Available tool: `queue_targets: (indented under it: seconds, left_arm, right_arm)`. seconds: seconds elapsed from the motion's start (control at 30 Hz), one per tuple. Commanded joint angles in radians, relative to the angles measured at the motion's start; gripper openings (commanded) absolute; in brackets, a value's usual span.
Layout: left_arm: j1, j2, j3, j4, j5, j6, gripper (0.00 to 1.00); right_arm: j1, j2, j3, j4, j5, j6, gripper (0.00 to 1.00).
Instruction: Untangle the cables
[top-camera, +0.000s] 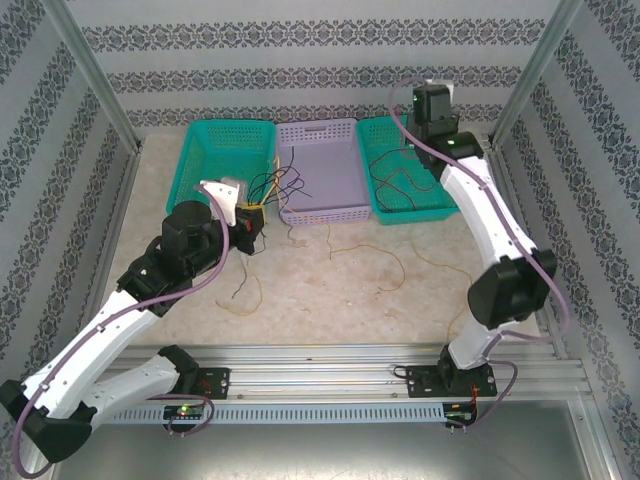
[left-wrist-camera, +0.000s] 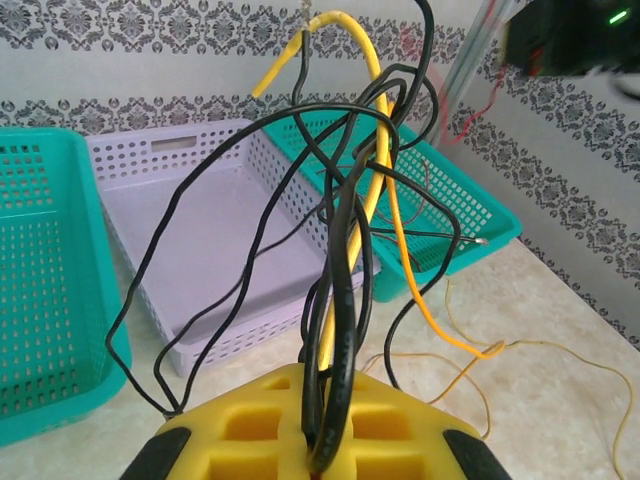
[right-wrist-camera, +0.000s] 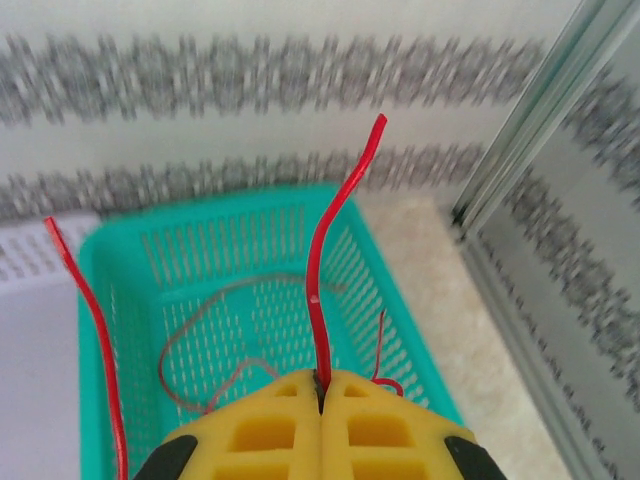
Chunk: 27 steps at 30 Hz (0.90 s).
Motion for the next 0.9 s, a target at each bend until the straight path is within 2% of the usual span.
queue_targets:
  seconds: [0.0, 0.2, 0.3, 0.37, 0.5, 0.6, 0.7, 0.77, 0.87]
  left_arm:
    - [0.007, 0.010, 0.039, 0.022, 0.034, -0.021, 0.00]
    - [0.007, 0.023, 0.044, 0.017, 0.045, -0.024, 0.00]
    - [0.005, 0.032, 0.049, 0.010, 0.049, -0.022, 0.00]
    - [0.006, 0.036, 0.051, 0.010, 0.054, -0.024, 0.00]
    - [0.005, 0.046, 0.053, 0.010, 0.066, -0.029, 0.00]
    - [0.005, 0.052, 0.054, 0.009, 0.071, -0.031, 0.00]
    - [0.005, 0.064, 0.060, 0.000, 0.077, -0.030, 0.00]
    - [0.004, 0.071, 0.065, -0.004, 0.078, -0.030, 0.00]
    - [0.004, 0.073, 0.068, -0.013, 0.067, -0.027, 0.00]
  right_arm:
    - [-0.032, 0.049, -0.023, -0.065, -0.107, 0.100, 0.00]
    - [-0.058, 0.142, 0.016, -0.120, -0.184, 0.118, 0.00]
    - [-0.061, 0.121, -0.014, -0.115, -0.180, 0.122, 0.15]
    - [-0.060, 0.078, -0.059, -0.086, -0.185, 0.123, 0.29]
    - [-0.056, -0.034, -0.157, -0.018, -0.214, 0.121, 0.43]
    - [-0.045, -0.132, -0.236, 0.033, -0.249, 0.127, 0.49]
    - [-0.005, -0.245, -0.348, 0.120, -0.392, 0.123, 0.55]
    - [0.058, -0.322, -0.432, 0.184, -0.466, 0.096, 0.60]
    - [0.133, -0.416, -0.549, 0.178, -0.404, 0.093, 0.63]
